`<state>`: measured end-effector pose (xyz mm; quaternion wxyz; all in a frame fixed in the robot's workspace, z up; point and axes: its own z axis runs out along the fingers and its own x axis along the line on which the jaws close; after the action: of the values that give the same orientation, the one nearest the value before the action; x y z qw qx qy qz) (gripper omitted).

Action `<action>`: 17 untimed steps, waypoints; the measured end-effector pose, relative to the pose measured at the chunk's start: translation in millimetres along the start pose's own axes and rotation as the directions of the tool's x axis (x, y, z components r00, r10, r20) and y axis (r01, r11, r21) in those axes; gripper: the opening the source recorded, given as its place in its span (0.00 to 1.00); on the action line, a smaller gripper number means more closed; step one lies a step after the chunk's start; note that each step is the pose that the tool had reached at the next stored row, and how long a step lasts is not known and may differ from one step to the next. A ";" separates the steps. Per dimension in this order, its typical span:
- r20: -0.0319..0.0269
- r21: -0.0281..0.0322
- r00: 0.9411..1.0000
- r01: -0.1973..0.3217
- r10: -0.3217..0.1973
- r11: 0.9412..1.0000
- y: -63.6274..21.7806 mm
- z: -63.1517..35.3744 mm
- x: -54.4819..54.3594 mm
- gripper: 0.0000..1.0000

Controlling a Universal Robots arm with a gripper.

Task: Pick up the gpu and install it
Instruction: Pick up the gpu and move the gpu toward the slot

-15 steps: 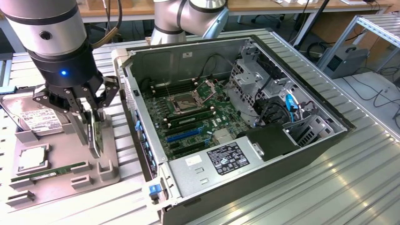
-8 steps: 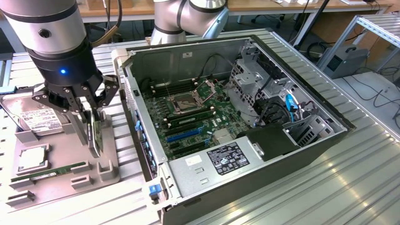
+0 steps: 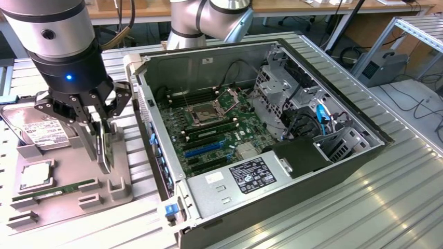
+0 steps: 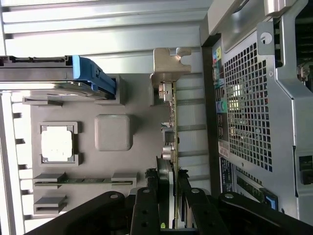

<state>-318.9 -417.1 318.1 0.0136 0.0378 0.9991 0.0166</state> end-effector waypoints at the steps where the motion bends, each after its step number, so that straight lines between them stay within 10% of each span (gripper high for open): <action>1: 0.000 0.000 1.000 0.000 0.000 1.000 0.0 -0.4 0.0 0.27; 17: 0.000 0.000 1.000 0.000 0.000 1.000 0.3 -7.9 -0.2 0.27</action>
<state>-318.9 -417.1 326.0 0.0137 0.0378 0.9991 0.0167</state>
